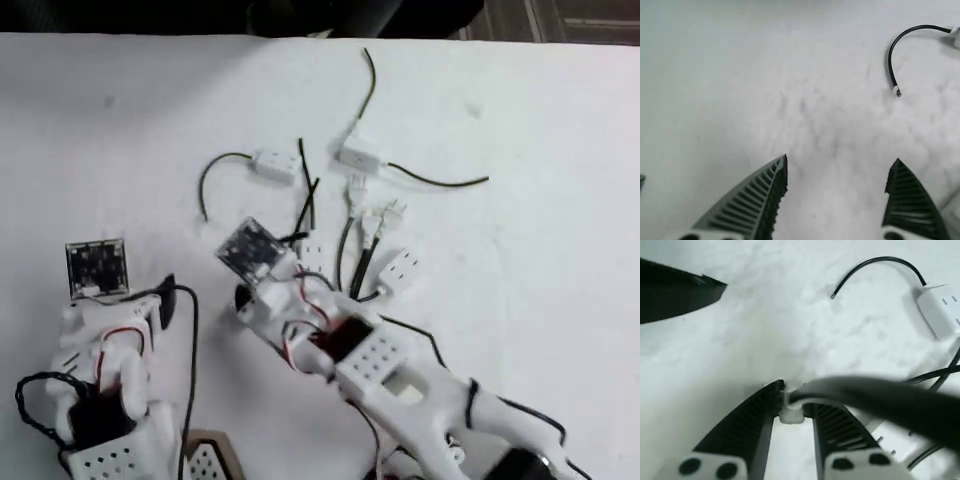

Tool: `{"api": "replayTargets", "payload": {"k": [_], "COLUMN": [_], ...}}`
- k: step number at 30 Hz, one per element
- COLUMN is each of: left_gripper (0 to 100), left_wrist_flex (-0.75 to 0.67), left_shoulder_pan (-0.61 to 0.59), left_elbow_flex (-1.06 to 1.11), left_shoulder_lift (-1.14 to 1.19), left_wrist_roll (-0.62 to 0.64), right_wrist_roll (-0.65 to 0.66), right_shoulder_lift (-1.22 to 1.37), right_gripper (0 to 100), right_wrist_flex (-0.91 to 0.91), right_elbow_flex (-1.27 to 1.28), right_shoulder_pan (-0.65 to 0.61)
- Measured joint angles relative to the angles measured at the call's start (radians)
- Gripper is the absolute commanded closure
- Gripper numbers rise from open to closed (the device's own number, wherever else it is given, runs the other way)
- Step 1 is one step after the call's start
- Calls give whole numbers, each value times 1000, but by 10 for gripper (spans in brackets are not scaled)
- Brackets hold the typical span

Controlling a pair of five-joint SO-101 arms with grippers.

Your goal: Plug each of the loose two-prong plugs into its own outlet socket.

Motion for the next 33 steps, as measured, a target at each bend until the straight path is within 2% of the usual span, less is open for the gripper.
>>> {"api": "replayTargets", "payload": {"k": [6,14,33], "left_gripper": [683,683,683], "left_wrist_flex": [0,0,0], "left_shoulder_pan": [0,0,0], "left_elbow_flex": [0,0,0], "left_shoulder_lift": [0,0,0], "left_wrist_roll": [0,0,0], "right_wrist_roll": [6,72,75], "right_shoulder_lift": [140,158,160], "right_gripper": [981,981,981], "right_wrist_flex": [-6,-37,-41], "right_elbow_flex": [-57,-66,-28], "right_shoulder_pan": [9,54,21]}}
